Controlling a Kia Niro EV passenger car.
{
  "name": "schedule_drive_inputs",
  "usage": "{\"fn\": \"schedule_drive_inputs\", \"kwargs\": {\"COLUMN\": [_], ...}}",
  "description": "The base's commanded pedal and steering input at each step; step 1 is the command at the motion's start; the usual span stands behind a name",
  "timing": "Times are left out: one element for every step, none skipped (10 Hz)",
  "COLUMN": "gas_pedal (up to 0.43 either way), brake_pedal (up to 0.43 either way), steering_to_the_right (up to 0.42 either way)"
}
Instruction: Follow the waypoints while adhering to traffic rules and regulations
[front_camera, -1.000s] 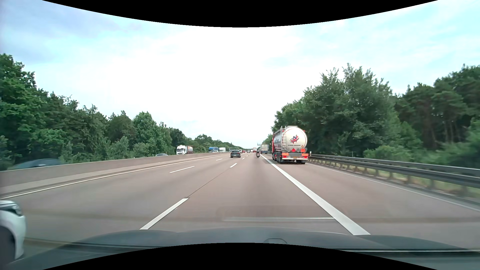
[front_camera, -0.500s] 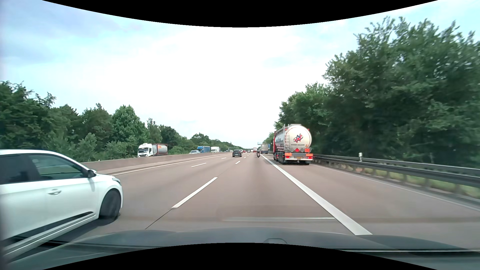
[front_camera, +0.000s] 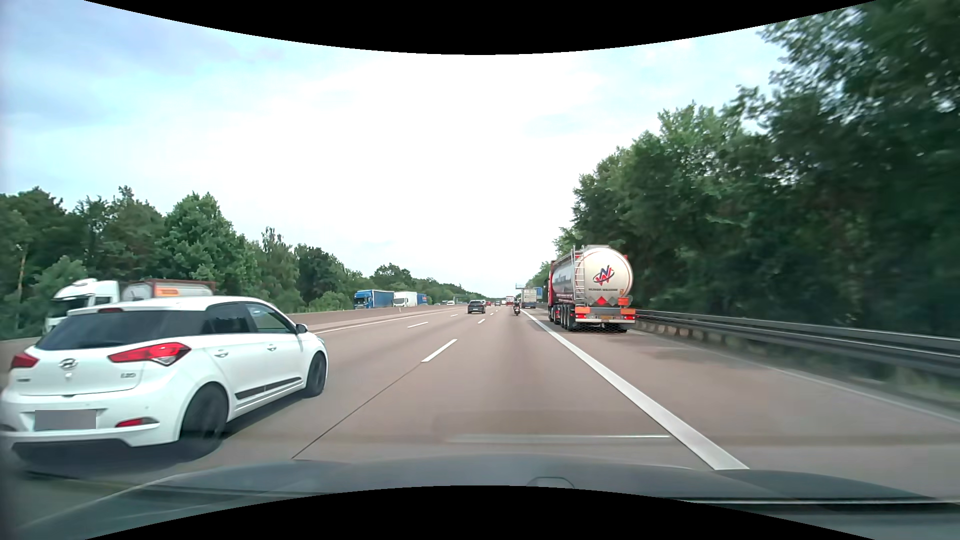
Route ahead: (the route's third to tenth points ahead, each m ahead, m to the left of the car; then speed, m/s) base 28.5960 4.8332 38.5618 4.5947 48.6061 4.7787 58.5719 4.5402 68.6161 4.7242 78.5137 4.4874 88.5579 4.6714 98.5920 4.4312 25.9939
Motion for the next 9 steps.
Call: {"fn": "schedule_drive_inputs", "kwargs": {"gas_pedal": [0.118,0.118,0.118,0.118,0.118,0.118,0.118,0.118,0.118], "brake_pedal": [0.000,0.000,0.000,0.000,0.000,0.000,0.000,0.000,0.000], "steering_to_the_right": [-0.004,-0.004,-0.004,-0.004,-0.004,-0.004,-0.004,-0.004,-0.004]}}
